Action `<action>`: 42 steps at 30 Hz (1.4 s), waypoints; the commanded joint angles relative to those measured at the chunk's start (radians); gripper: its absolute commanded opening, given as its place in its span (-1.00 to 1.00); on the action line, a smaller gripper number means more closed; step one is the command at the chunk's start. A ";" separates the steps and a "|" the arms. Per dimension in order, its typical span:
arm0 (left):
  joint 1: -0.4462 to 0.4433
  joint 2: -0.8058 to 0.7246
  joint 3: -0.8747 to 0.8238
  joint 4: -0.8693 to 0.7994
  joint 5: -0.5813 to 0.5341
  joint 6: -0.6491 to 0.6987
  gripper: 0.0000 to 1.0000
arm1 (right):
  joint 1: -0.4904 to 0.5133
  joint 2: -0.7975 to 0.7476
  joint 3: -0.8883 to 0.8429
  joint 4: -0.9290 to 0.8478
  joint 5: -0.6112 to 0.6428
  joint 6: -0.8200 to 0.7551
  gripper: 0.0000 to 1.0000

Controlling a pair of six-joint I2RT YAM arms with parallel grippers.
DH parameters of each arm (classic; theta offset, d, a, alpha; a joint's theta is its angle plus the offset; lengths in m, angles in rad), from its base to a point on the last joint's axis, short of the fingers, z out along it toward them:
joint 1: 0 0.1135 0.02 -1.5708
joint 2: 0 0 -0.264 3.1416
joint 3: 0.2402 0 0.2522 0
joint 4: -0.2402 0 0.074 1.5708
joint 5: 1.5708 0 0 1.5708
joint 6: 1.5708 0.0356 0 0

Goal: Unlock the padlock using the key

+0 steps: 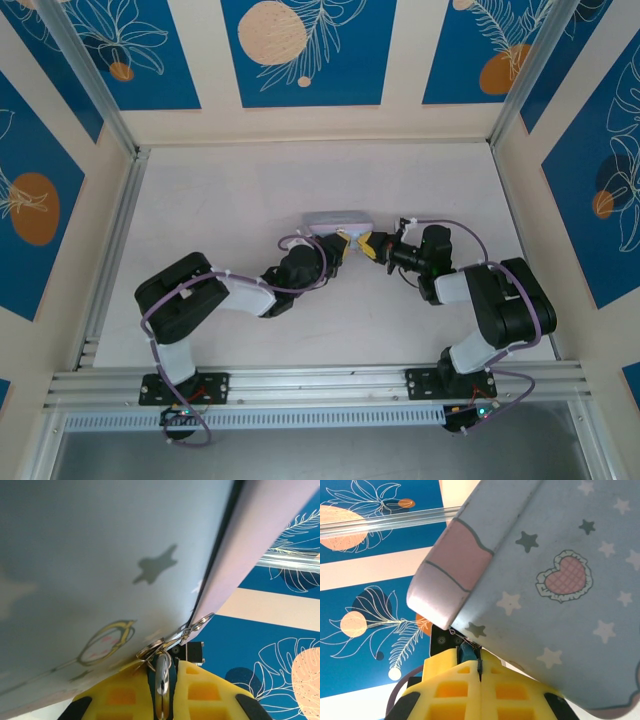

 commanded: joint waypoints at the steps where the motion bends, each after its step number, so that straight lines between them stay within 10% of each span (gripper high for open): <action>1: -0.060 -0.058 0.069 0.176 0.117 0.000 -1.00 | 0.000 0.038 0.030 -0.042 0.020 -0.008 -1.00; 42: -0.069 -0.053 0.053 0.186 0.113 -0.031 -1.00 | -0.024 0.133 0.130 0.074 -0.111 -0.196 -1.00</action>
